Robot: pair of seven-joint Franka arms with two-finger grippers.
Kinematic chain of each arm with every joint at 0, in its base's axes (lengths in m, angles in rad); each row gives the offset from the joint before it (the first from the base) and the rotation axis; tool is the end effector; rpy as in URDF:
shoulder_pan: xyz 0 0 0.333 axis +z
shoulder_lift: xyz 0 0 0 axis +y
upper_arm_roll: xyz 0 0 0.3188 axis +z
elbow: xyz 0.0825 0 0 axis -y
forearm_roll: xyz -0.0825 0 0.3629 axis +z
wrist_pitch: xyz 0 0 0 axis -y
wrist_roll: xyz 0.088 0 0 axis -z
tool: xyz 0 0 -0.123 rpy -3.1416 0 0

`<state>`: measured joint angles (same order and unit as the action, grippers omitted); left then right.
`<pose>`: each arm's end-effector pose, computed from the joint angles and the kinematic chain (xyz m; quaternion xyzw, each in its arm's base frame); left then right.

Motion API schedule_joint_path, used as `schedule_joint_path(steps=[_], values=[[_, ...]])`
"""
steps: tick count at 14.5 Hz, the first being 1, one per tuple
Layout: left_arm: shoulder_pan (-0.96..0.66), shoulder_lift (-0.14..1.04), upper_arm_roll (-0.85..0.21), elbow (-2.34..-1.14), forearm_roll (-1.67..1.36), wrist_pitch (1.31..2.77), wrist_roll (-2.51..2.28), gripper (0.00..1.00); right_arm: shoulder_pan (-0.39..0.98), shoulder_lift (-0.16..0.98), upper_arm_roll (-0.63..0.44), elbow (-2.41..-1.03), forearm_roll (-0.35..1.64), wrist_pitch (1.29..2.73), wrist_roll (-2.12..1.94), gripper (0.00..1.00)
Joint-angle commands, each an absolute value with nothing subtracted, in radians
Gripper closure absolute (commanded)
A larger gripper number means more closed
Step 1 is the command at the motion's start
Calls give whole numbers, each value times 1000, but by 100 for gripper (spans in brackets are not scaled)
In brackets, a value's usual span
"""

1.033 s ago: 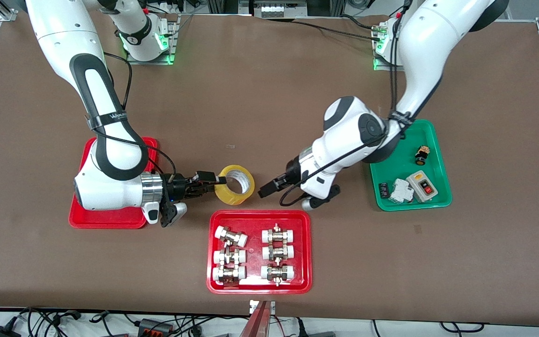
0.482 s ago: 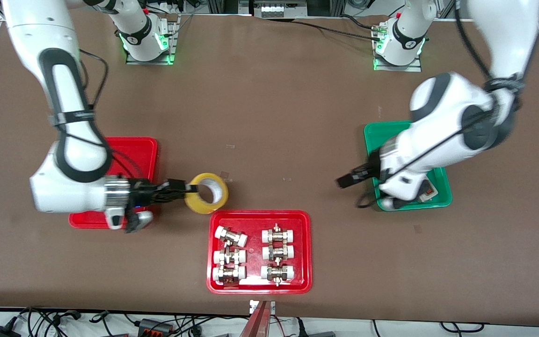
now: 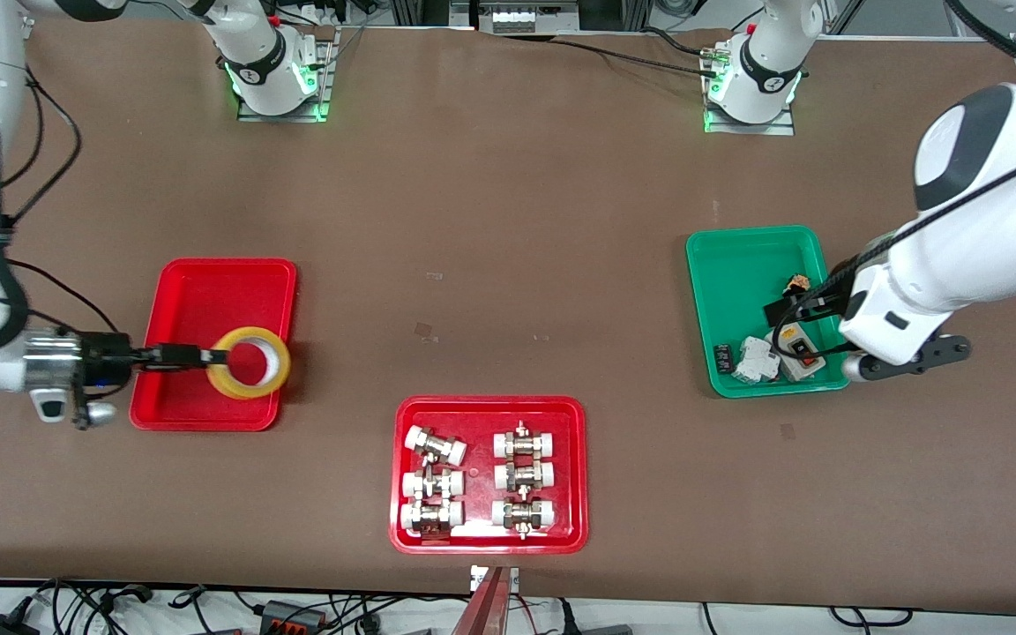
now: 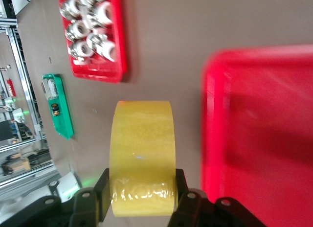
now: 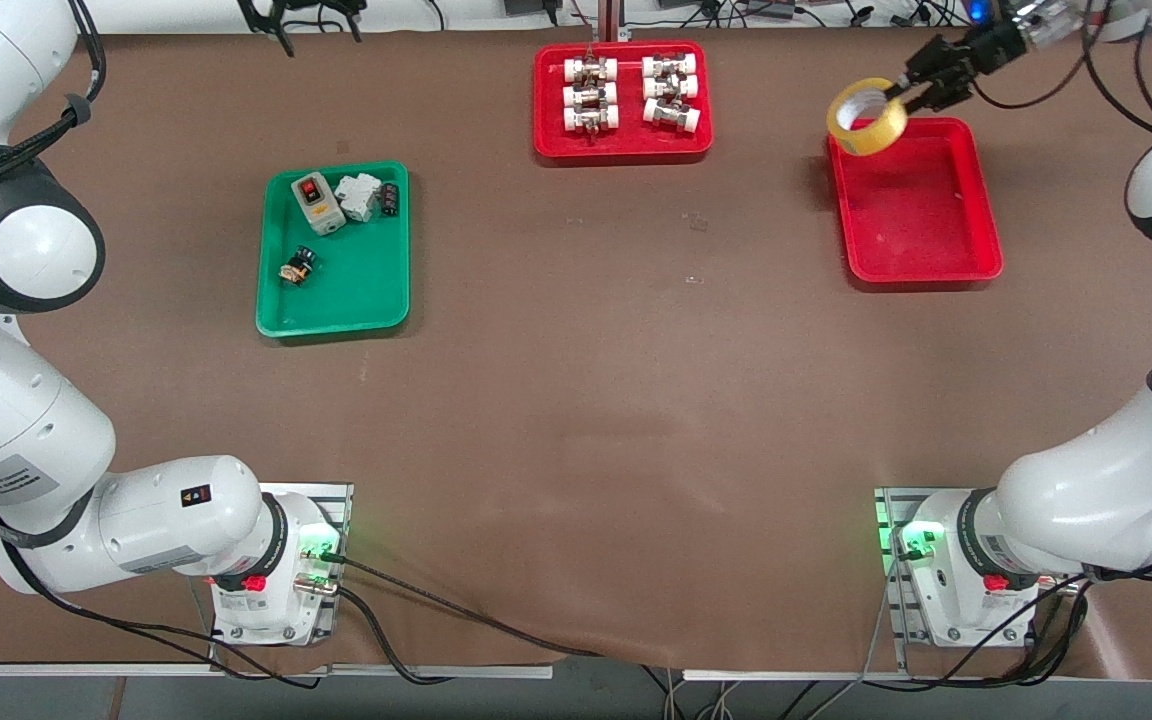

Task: Left arm passes tape to right arm into tray

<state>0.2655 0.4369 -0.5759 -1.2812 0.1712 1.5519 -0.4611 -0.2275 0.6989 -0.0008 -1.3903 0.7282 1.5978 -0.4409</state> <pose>0.6312 -0.1056 0.5121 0.9943 0.0884 -0.0580 0.0106 0.6601 -0.0709 0.2924 -0.9115 -0.0008 0.1022 0.3983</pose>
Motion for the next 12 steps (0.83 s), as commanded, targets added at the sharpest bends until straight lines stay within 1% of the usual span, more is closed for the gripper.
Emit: schedule_joint_path(steps=[1,2,3,4,5,6,8,9,10,11,12], values=[[253,446,-501,-1235,215,1543,-321,0,-297,713,25,-1396,681,1542,-460,70],[177,439,-414,-1206,228,1574,-319,0,-304,724,23,-1397,670,1543,-484,70],[93,422,-297,-1189,244,1586,-310,0,-314,739,23,-1397,664,1548,-511,69],[7,385,-187,-1198,233,1594,-290,0,-321,759,23,-1397,663,1552,-528,69],[-23,364,-142,-1218,213,1597,-266,0,-324,773,23,-1397,664,1552,-540,69],[-15,336,-134,-1276,143,1608,-223,0,-328,790,25,-1397,664,1554,-558,68],[56,244,-138,-1439,80,1699,-189,0,-328,813,25,-1397,667,1566,-593,66],[67,157,-141,-1579,75,1745,-195,0,-328,818,25,-1397,669,1572,-606,66],[72,85,-140,-1700,74,1825,-196,0,-328,822,25,-1397,669,1577,-609,66],[89,42,-138,-1773,74,1863,-192,0,-328,825,25,-1396,670,1578,-609,65],[113,23,-143,-1802,58,1870,-189,0,-330,836,25,-1394,670,1583,-611,61]])
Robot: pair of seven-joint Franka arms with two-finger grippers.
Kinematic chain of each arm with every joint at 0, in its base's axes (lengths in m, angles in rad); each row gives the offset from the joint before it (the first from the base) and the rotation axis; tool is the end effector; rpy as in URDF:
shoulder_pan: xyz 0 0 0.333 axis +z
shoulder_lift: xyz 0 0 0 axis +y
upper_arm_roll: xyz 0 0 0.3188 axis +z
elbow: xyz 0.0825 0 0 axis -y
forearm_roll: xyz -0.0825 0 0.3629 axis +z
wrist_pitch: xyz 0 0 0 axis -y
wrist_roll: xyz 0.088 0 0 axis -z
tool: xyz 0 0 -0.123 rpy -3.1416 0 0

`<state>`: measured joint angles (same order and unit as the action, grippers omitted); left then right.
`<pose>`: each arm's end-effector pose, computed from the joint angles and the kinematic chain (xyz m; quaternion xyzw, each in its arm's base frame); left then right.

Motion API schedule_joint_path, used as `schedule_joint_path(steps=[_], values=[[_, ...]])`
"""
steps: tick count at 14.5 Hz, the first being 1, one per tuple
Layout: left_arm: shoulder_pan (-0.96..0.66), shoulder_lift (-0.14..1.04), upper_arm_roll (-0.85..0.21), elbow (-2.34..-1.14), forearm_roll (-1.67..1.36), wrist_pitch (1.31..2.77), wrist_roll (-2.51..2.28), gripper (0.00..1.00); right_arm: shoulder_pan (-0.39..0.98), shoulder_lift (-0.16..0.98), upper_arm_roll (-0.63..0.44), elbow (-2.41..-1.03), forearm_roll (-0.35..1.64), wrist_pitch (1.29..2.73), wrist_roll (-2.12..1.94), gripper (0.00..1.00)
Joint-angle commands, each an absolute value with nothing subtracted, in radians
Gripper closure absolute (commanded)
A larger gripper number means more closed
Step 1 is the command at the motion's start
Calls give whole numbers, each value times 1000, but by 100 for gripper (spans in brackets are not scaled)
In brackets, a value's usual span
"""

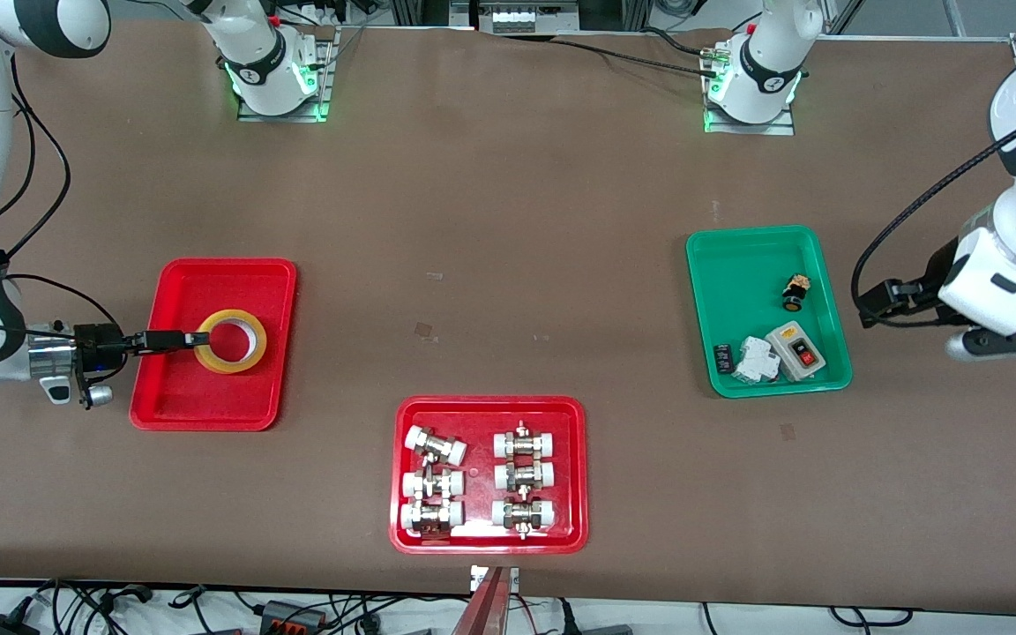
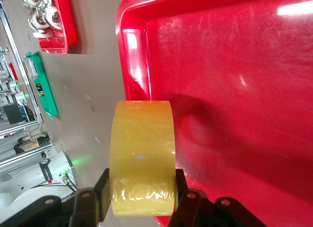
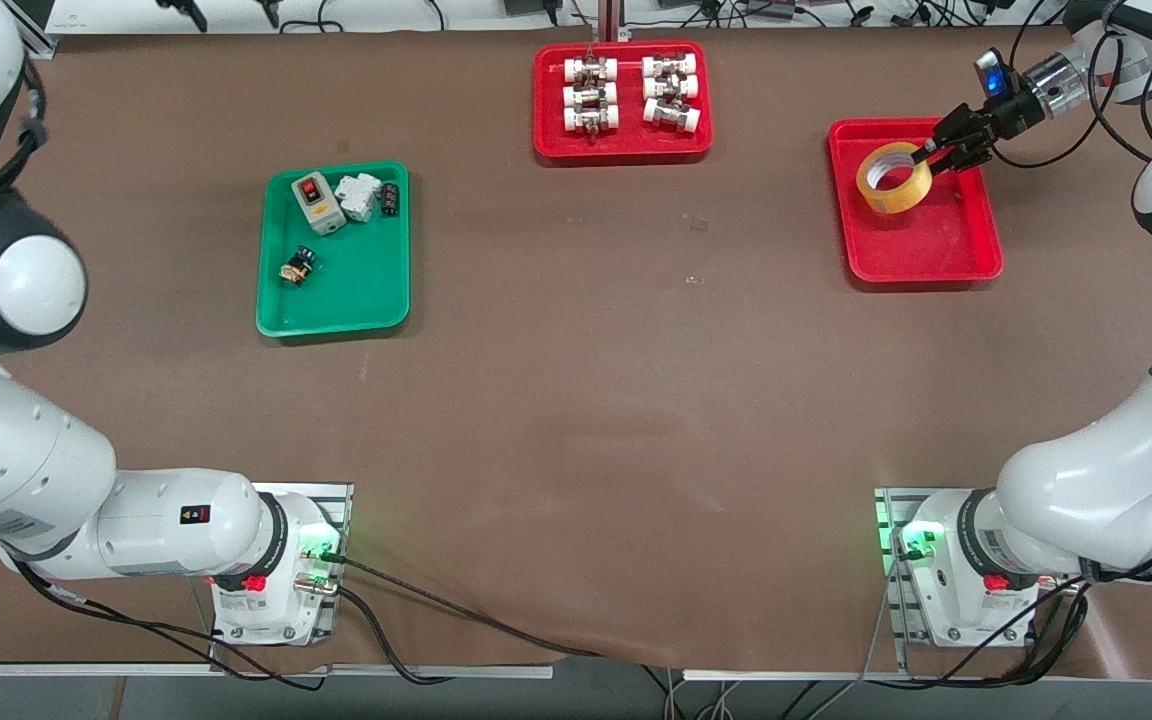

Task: Left arm passes tape to right arm into tray

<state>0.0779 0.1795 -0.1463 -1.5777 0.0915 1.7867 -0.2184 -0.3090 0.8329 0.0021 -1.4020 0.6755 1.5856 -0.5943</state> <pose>0.6009 -0.0254 0.5267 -0.9971 -0.0672 -0.0201 0.0293 0.6332 -0.1211 0.1977 -0.9005 -0.0187 0.1345 0.4130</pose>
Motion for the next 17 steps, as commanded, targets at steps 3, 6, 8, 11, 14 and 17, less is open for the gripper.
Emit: schedule_joint_path(steps=[3,6,8,11,14,17], values=[[115,12,-153,-1793,25,1864,-198,0,-334,845,23,-1396,675,1592,-634,0],[120,14,-183,-1786,23,1881,-204,0,-334,844,23,-1396,660,1591,-635,0],[114,24,-184,-1752,25,1875,-207,0,-328,844,23,-1396,625,1594,-634,0],[124,32,-183,-1744,25,1856,-206,0,-324,842,26,-1397,555,1629,-637,0],[123,23,-186,-1746,28,1783,-203,0,-322,842,31,-1397,555,1631,-638,0],[117,20,-195,-1747,29,1756,-204,0,-313,841,32,-1397,549,1649,-653,0]])
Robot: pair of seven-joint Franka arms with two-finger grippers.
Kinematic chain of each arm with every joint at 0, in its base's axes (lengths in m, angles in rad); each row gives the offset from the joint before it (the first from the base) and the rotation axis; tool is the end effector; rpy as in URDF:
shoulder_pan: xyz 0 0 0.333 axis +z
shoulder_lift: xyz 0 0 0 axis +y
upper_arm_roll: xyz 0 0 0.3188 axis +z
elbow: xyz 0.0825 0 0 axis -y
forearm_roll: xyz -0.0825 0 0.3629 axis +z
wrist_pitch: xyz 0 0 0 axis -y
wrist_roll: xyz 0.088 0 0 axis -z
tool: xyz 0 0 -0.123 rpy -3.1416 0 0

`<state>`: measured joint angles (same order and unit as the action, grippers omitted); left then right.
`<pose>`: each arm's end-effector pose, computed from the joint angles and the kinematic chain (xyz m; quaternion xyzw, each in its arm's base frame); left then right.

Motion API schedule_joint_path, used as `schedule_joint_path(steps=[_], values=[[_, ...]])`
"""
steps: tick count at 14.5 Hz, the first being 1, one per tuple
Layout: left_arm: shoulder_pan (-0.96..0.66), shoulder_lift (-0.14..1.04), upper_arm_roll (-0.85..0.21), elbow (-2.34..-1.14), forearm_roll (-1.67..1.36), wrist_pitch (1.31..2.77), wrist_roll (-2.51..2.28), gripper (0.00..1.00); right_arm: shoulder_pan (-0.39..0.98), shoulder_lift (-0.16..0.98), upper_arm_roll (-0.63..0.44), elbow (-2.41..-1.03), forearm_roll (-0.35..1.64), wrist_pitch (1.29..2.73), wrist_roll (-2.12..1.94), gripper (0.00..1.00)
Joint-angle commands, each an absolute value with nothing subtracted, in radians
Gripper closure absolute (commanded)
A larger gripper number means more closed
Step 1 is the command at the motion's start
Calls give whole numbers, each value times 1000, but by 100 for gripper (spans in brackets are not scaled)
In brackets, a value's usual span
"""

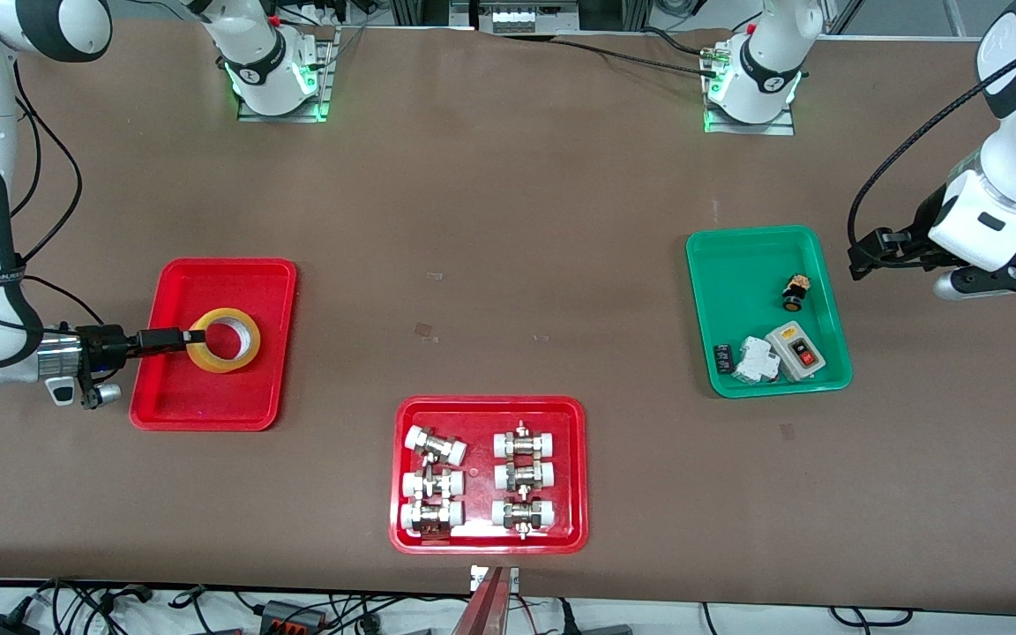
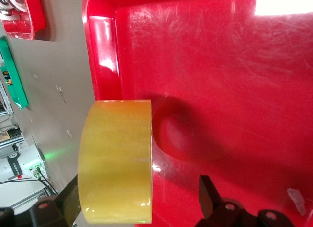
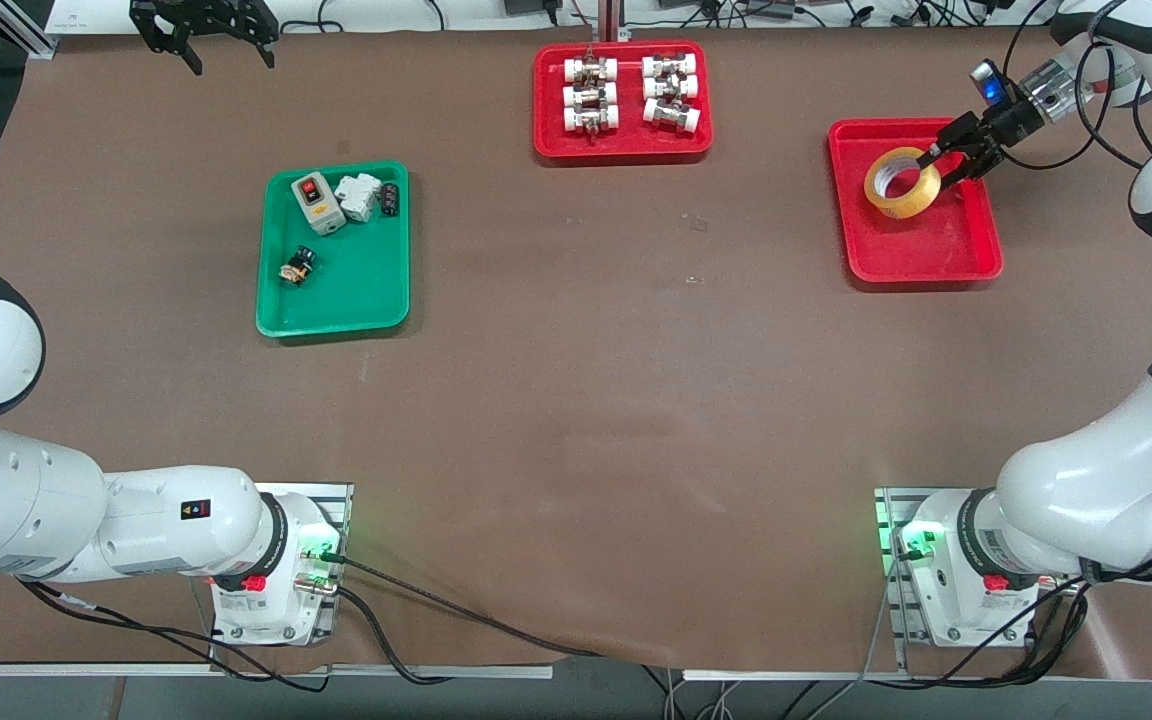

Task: Left arm passes tape to right arm into tray
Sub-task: 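Lower the tape into the red tray and open the right gripper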

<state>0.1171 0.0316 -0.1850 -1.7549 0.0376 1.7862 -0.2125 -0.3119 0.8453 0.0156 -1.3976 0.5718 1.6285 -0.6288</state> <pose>0.5516 -0.0325 0.5293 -0.9975 -0.0683 -0.0023 0.0153 0.6318 -0.1280 0.1856 -0.9169 -0.0511 0.1392 0.3706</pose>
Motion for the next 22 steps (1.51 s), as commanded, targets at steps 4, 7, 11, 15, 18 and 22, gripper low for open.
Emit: schedule_joint_path(steps=[4,7,11,15,18,22], values=[[115,20,-213,-1746,57,1759,-206,0,-290,838,32,-1410,468,1730,-716,0],[118,20,-215,-1747,57,1761,-206,0,-255,825,32,-1408,358,1769,-715,0],[121,21,-215,-1747,57,1761,-204,0,-178,725,26,-1397,137,1772,-635,0],[123,21,-215,-1747,55,1763,-204,0,-134,536,26,-1397,28,1732,-477,0],[123,23,-215,-1747,55,1763,-204,0,-114,450,32,-1396,2,1655,-350,0],[124,23,-215,-1747,57,1763,-204,0,-58,327,37,-1396,-8,1586,-85,0]])
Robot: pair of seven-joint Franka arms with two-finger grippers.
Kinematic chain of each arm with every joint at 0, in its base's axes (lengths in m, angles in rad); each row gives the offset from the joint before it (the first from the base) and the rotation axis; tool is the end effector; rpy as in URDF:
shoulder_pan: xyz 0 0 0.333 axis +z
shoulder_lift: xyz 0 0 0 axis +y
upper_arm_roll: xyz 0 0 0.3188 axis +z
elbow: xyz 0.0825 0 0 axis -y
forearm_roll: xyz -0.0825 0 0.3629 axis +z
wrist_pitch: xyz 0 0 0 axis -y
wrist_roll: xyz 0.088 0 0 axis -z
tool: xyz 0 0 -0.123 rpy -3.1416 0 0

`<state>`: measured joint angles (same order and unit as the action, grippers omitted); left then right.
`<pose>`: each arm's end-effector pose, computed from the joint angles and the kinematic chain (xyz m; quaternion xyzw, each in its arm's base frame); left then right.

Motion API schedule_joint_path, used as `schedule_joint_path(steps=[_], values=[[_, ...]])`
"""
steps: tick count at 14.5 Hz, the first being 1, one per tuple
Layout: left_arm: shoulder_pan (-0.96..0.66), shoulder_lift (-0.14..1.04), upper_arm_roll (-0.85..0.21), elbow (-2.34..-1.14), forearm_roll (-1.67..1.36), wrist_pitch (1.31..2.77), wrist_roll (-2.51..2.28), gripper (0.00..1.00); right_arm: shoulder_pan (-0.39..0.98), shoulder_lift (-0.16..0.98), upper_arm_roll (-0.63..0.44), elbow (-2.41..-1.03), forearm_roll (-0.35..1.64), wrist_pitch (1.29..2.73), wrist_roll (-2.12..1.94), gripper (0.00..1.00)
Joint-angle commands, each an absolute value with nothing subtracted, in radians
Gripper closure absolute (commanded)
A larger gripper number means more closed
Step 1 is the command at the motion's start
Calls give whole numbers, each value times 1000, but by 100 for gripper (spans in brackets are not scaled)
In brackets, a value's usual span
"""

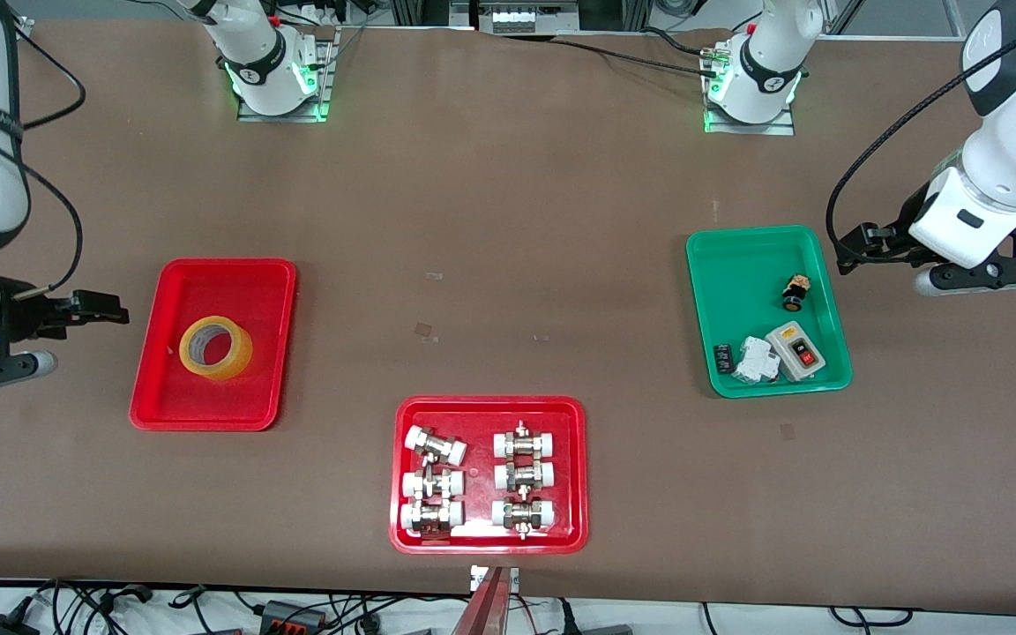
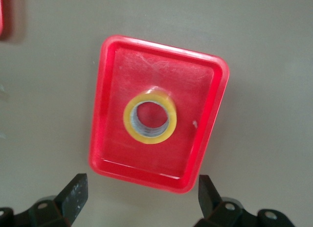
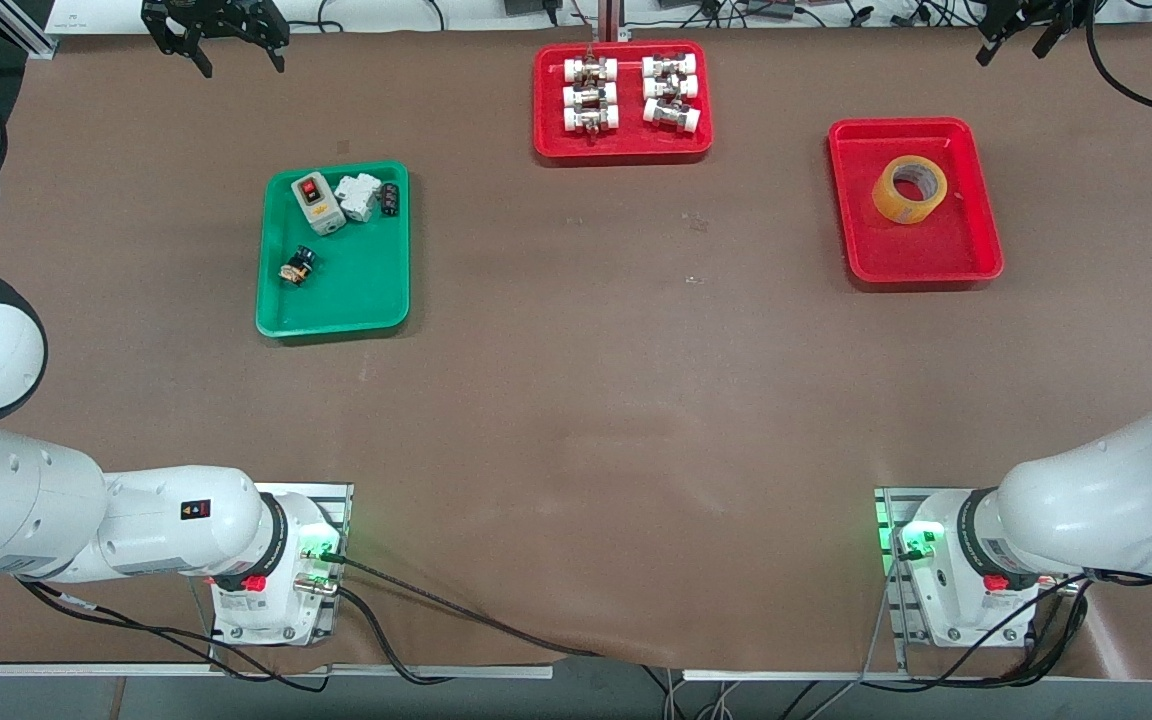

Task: Left arm passes tape to right arm into tray

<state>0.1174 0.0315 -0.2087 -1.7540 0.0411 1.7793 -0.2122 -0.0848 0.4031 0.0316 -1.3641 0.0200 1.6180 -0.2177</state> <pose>0.5500 -0.0448 0.5292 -0.9983 -0.0561 0.0002 0.0170 0.6407 -0.0351 0.4694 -0.9939 -0.0799 0.0716 0.0261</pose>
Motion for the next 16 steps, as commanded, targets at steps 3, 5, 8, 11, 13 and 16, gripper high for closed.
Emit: schedule_joint_path(steps=[3,5,8,11,13,16], values=[[123,21,-215,-1747,55,1763,-204,0,-52,287,35,-1361,-5,1514,-60,0],[123,21,-215,-1747,55,1763,-204,0,-52,287,29,-1292,-9,1480,-58,0],[117,21,-216,-1747,55,1763,-204,0,-57,287,25,-1272,-14,1503,-43,0],[114,21,-216,-1747,55,1763,-204,0,-29,250,11,-1288,-15,1575,-43,0],[114,23,-216,-1747,57,1763,-204,0,30,249,-69,-1296,-14,1594,-48,0],[114,21,-216,-1747,57,1763,-204,0,37,223,-83,-1342,-14,1641,-57,0]])
